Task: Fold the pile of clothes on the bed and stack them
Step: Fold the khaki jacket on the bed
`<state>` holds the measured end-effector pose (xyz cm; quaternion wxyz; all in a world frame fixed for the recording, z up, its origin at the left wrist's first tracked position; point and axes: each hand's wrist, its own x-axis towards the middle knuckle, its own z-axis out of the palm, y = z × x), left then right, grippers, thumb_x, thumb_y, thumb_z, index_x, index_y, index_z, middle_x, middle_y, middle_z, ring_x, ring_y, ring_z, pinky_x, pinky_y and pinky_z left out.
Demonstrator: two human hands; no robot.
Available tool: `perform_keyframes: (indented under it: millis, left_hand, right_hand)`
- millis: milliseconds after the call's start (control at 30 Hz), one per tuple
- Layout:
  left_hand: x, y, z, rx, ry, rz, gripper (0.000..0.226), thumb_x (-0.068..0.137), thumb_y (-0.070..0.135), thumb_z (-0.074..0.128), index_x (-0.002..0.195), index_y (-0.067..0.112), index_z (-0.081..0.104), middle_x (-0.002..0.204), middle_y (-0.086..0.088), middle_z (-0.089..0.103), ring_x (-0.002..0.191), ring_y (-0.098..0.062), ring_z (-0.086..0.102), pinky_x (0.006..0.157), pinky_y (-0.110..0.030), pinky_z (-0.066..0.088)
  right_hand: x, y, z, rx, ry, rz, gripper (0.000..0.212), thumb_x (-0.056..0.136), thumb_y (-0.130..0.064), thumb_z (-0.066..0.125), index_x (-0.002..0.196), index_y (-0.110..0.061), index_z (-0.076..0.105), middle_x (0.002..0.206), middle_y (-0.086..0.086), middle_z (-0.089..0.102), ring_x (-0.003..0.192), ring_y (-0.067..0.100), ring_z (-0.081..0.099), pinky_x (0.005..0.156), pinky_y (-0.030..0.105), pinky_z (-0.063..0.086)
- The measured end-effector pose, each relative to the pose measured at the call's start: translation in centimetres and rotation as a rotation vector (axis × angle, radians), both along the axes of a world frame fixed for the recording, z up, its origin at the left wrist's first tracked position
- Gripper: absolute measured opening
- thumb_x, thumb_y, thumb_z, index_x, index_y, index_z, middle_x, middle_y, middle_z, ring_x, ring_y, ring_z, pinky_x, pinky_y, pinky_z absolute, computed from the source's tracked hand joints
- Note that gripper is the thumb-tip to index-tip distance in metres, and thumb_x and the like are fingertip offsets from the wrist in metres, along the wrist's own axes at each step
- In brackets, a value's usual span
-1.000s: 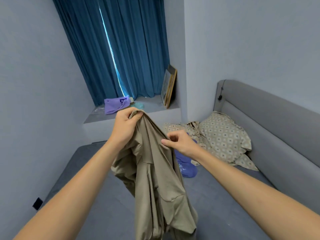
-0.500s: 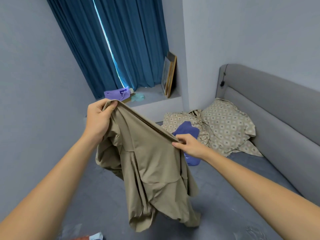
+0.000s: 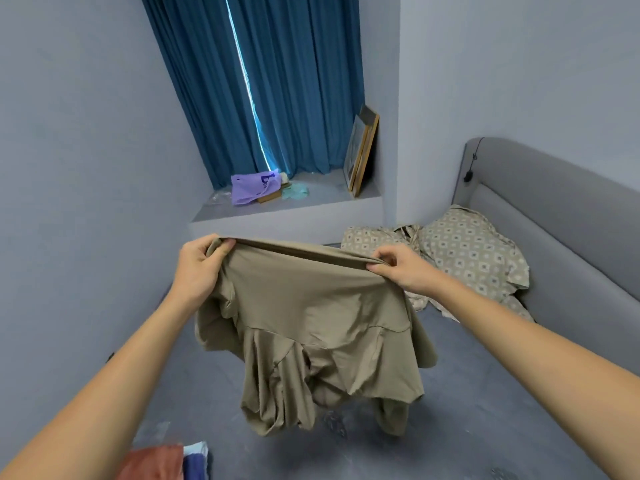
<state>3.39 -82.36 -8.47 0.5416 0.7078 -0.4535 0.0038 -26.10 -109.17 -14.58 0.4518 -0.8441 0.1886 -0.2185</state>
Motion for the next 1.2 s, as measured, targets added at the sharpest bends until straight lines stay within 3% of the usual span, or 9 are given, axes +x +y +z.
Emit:
perform_keyframes:
  millis: [200,367,600,700,767,867,967,1067,1200]
  left_hand:
    - [-2.5,2.6,-0.9,-0.002,0.051,-0.024,0.014,0.102,0.012,0.066,0.101,0.011,0.079,0.094,0.015,0.074,0.091,0.001,0.058,0.081,-0.025,0.048]
    - [-6.3,4.6,-1.7,-0.021,0.127,-0.058,0.021,0.102,0.013,0.067,0.095,0.025,0.082,0.097,0.018,0.077,0.092,0.005,0.062,0.081,-0.015,0.05]
    - [-8.7,4.9,-4.6,0.05,0.158,-0.046,0.02,0.102,0.02,0.068,0.087,0.025,0.08,0.078,0.017,0.069,0.075,0.001,0.058,0.066,-0.015,0.044]
    - [-7.5,3.8,-7.9,0.118,0.163,-0.033,0.028,0.102,0.022,0.068,0.075,0.026,0.073,0.068,0.017,0.056,0.067,0.001,0.047,0.06,-0.018,0.036]
    - [-5.9,2.6,-11.1,0.173,0.197,-0.03,0.028,0.102,0.025,0.069,0.075,0.018,0.071,0.07,0.01,0.054,0.069,-0.002,0.045,0.06,-0.022,0.035]
    - [-2.6,0.1,-17.7,0.234,0.267,-0.03,0.03,0.101,0.025,0.069,0.077,0.009,0.069,0.072,0.008,0.057,0.069,-0.001,0.048,0.062,-0.02,0.039]
    - [1.0,-3.4,-26.1,0.312,0.319,-0.044,0.04,0.101,0.026,0.069,0.071,0.001,0.058,0.068,0.01,0.051,0.065,-0.001,0.043,0.059,-0.022,0.035]
    - [4.5,-7.1,-35.2,0.375,0.38,-0.063,0.044,0.101,0.024,0.069,0.071,-0.005,0.054,0.069,0.002,0.048,0.067,-0.005,0.041,0.061,-0.028,0.033]
    - [9.0,-12.4,-47.4,0.424,0.367,-0.056,0.049,0.101,0.021,0.069,0.061,0.011,0.042,0.061,0.015,0.04,0.06,0.0,0.034,0.057,-0.025,0.029]
  right_hand:
    - [-2.0,0.7,2.1,-0.088,-0.006,0.0,0.026,0.1,-0.012,0.068,0.075,-0.02,0.068,0.063,-0.022,0.06,0.063,-0.008,0.051,0.063,0.012,0.037]
    - [-4.4,0.2,3.5,-0.144,-0.023,0.069,0.026,0.099,-0.013,0.07,0.073,-0.018,0.072,0.07,-0.016,0.066,0.07,-0.004,0.056,0.069,0.017,0.042]
    - [-4.9,-1.6,1.4,-0.058,0.048,0.086,0.02,0.096,-0.014,0.073,0.076,-0.013,0.075,0.068,-0.013,0.067,0.066,-0.002,0.055,0.063,0.016,0.04]
    - [-3.3,-2.5,-1.3,-0.028,0.11,0.078,0.019,0.096,-0.016,0.074,0.078,-0.011,0.075,0.072,0.003,0.069,0.069,0.006,0.054,0.066,0.027,0.04]
    - [-1.9,-3.4,-3.8,-0.02,0.153,0.066,0.018,0.095,-0.021,0.074,0.078,-0.015,0.075,0.078,0.011,0.071,0.07,0.008,0.055,0.069,0.031,0.041]
    - [0.8,-5.4,-9.0,-0.025,0.25,0.049,0.018,0.093,-0.027,0.075,0.077,-0.02,0.075,0.075,0.006,0.07,0.068,0.007,0.052,0.067,0.031,0.039]
    - [4.0,-8.1,-16.4,0.002,0.361,0.031,0.018,0.094,-0.018,0.076,0.077,-0.014,0.075,0.068,0.001,0.065,0.066,0.008,0.049,0.065,0.031,0.036]
    - [7.4,-11.0,-24.7,0.019,0.492,0.037,0.022,0.096,-0.015,0.074,0.078,-0.004,0.071,0.069,0.014,0.06,0.069,0.014,0.046,0.068,0.035,0.035]
    - [12.0,-15.7,-37.0,-0.028,0.578,0.02,0.035,0.097,-0.02,0.073,0.074,0.004,0.061,0.068,0.006,0.048,0.069,0.017,0.04,0.069,0.035,0.032]
